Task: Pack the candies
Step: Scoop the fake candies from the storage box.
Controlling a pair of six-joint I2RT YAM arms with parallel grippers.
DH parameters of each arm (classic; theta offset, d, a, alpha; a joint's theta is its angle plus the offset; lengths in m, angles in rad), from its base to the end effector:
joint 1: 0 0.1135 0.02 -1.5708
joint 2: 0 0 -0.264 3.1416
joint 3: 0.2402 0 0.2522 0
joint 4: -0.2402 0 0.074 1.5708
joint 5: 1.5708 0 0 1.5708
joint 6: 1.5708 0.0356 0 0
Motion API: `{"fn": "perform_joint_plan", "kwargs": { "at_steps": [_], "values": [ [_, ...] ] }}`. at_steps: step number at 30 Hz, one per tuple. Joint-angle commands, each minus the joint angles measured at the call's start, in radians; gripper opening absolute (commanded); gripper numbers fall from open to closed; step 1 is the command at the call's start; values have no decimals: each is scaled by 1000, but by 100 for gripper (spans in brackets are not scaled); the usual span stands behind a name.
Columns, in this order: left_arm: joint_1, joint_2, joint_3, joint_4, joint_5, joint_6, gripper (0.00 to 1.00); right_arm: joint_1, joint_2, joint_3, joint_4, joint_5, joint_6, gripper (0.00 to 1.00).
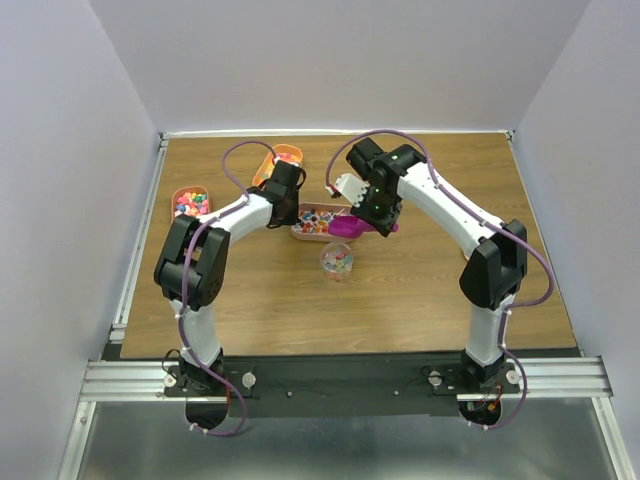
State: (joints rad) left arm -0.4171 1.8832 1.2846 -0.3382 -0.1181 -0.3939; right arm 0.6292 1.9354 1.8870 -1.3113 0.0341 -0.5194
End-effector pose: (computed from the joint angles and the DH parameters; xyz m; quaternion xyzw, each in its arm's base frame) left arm 0.3693 -0.1591 0.1882 -0.0074 0.9487 -0.0712 0.3081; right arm 0.3117 0.2254 0.3011 -0.5386 0.8358 -0.0112 0.1061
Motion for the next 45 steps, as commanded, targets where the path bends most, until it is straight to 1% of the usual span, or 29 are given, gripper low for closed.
{"fn": "perform_joint_plan", "kwargs": {
  "at_steps": [1, 9, 16, 21, 24, 25, 26, 27, 29, 31, 36, 45],
  "values": [
    [-43, -16, 18, 22, -43, 55, 14, 1, -47, -55, -3, 53, -7, 1],
    [-74, 1, 59, 25, -55, 96, 16, 1, -69, -94, 18, 86, -28, 1],
    [-100, 24, 81, 54, -20, 127, 17, 1, -66, -100, 23, 138, -36, 1],
    [-92, 33, 85, 54, -29, 95, 18, -3, -50, -91, 21, 171, -41, 1],
    [-52, 1, 64, 60, -15, 38, 24, -3, -24, -52, 7, 171, -45, 1],
    [-40, -31, 39, 71, -15, 6, 26, -5, -9, -40, 3, 168, -47, 1],
    [-28, -48, 26, 80, -12, -3, 29, -5, -4, -20, -3, 168, -51, 1],
    [-2, -67, 12, 88, -9, -13, 31, -5, 6, -9, -6, 170, -56, 1],
    [15, -113, -27, 108, -9, -17, 35, -5, 28, 6, -17, 162, -62, 1],
    [23, -127, -37, 113, -5, -8, 36, -5, 42, 30, -23, 158, -62, 1],
    [23, -70, -22, 88, 41, 6, 36, -5, 71, 60, -45, 156, -67, 1],
    [20, 10, 21, 87, 113, 12, 36, -3, 82, 49, -43, 170, -85, 1]
  ]
}}
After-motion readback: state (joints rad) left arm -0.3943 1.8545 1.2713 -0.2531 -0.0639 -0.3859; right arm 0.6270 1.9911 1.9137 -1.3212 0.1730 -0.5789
